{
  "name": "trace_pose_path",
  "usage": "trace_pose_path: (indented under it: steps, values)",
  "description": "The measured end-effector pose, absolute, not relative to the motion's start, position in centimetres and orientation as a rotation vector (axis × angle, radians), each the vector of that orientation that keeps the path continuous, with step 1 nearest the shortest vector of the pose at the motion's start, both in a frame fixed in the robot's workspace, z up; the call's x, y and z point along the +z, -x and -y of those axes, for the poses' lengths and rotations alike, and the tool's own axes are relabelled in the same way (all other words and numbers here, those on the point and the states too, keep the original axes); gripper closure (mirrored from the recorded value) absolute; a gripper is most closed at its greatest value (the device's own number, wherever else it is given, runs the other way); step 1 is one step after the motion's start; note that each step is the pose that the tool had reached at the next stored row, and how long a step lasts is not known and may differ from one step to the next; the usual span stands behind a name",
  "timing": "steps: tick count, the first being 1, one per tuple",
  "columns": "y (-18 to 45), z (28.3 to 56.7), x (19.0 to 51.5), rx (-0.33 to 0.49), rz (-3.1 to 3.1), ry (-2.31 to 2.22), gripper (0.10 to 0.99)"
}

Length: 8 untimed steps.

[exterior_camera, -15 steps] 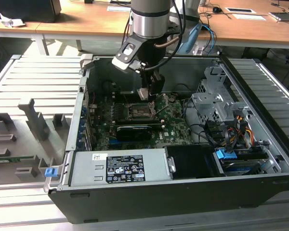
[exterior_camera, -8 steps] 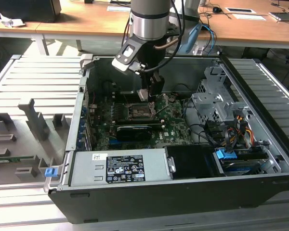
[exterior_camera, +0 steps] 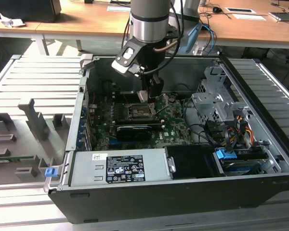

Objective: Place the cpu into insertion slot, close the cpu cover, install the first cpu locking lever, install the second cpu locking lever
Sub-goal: 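Place the cpu into insertion slot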

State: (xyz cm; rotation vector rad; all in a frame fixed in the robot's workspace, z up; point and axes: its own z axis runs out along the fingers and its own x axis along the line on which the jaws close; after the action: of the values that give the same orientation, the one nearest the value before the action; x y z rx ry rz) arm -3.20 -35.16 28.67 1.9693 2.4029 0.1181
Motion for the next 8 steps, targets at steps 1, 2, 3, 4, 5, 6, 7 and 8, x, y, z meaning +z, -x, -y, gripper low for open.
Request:
trace_pose_path:
  steps: [1,2,3,4,5,6,7,8]
  values:
    - [3.2,35.16,28.64,0.118,-2.389,-1.986,0.545]
    - [3.2,35.16,28.62,0.117,-2.38,-1.996,0.545]
    - [3.21,35.16,28.59,0.117,-2.366,-2.011,0.545]
    - [3.23,35.16,28.55,0.117,-2.365,-2.012,0.545]
    - [3.26,35.16,28.5,0.117,-2.365,-2.012,0.545]
    - [3.27,35.16,28.48,0.116,-2.366,-2.012,0.545]
    - [3.28,35.16,28.47,0.116,-2.366,-2.012,0.545]
    - [3.28,35.16,28.45,0.117,-2.365,-2.012,0.545]
